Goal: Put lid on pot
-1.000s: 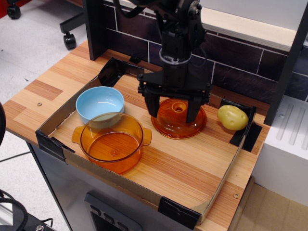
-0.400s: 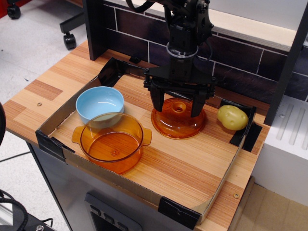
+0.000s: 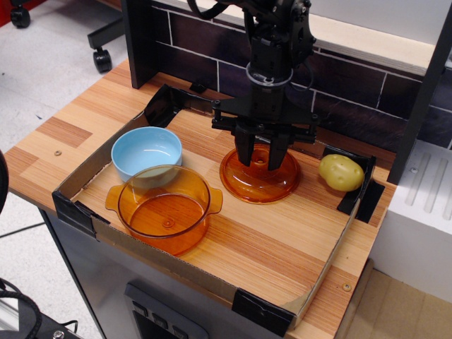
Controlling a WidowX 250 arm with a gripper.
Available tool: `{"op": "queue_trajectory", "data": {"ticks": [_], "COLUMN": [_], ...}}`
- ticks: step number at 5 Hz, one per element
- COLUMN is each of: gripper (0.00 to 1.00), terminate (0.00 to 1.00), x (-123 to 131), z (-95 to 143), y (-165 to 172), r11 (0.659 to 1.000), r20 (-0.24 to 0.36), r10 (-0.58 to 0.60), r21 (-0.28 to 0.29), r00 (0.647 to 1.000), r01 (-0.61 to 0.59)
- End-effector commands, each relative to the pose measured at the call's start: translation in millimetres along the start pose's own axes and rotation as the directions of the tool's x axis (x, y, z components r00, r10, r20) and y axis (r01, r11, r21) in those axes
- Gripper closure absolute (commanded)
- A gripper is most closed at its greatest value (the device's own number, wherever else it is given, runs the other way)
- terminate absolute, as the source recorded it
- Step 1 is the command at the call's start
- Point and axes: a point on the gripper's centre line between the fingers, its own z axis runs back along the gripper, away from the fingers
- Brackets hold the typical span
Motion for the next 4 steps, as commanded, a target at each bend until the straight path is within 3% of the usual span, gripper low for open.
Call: {"op": "queue_trajectory", "data": {"ticks": [1, 4], "gripper": [1.0, 1.0], "terminate": [0.0, 0.0], "x": [13, -2], "z": [9, 69], "y": [-4, -4], "r11": [1.0, 0.996], "r20": [0.041, 0.012], "r10": [0.005, 0.025], "r21": [0.004, -0.091], "r00": [0.999, 1.0], "r01": [-0.005, -0.024]}}
